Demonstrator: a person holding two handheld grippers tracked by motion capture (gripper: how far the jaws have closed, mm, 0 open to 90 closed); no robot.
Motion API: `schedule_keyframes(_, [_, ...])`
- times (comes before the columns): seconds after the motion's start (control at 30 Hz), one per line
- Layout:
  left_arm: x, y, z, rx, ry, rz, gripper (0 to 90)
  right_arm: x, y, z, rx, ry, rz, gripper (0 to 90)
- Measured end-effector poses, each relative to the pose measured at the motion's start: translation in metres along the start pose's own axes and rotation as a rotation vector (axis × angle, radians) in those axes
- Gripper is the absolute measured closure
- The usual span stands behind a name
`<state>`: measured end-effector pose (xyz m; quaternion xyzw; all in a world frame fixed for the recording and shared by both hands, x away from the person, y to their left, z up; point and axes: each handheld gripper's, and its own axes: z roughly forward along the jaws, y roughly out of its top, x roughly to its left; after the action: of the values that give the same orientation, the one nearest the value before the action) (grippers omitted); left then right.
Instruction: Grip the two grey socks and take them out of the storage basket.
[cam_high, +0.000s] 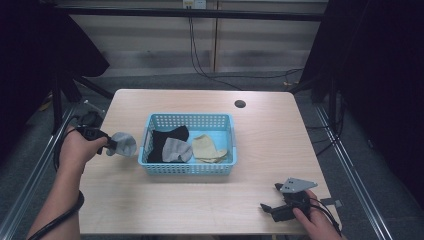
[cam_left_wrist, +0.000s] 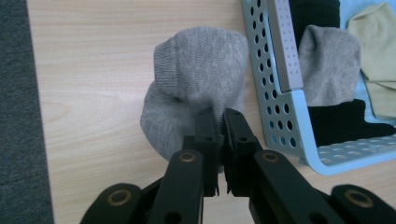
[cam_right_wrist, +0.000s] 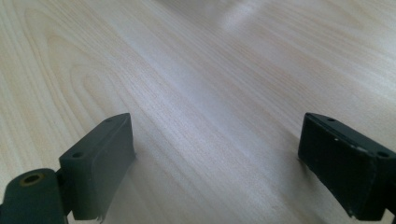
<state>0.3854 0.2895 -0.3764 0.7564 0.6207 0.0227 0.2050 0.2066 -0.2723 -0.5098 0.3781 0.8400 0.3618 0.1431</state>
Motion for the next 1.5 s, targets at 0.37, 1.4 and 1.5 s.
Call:
schedule_keyframes(0.37, [-0.011, 0.004, 0.003, -0.040, 0.048, 0.054, 59.1, 0.000, 0.000, 0.000, -0.001, 0.000, -0.002, 10.2])
schedule_keyframes(1.4, [-0.096, 0.032, 0.036, -0.077, -0.073, 0.205, 39.4, 0.000, 0.000, 0.000, -0.003, 0.000, -0.005, 10.2])
schedule_keyframes(1.5, [-0.101, 0.032, 0.042, -0.077, -0.080, 0.207, 37.3, 0.000, 0.000, 0.000, -0.003, -0.001, -0.004, 10.2])
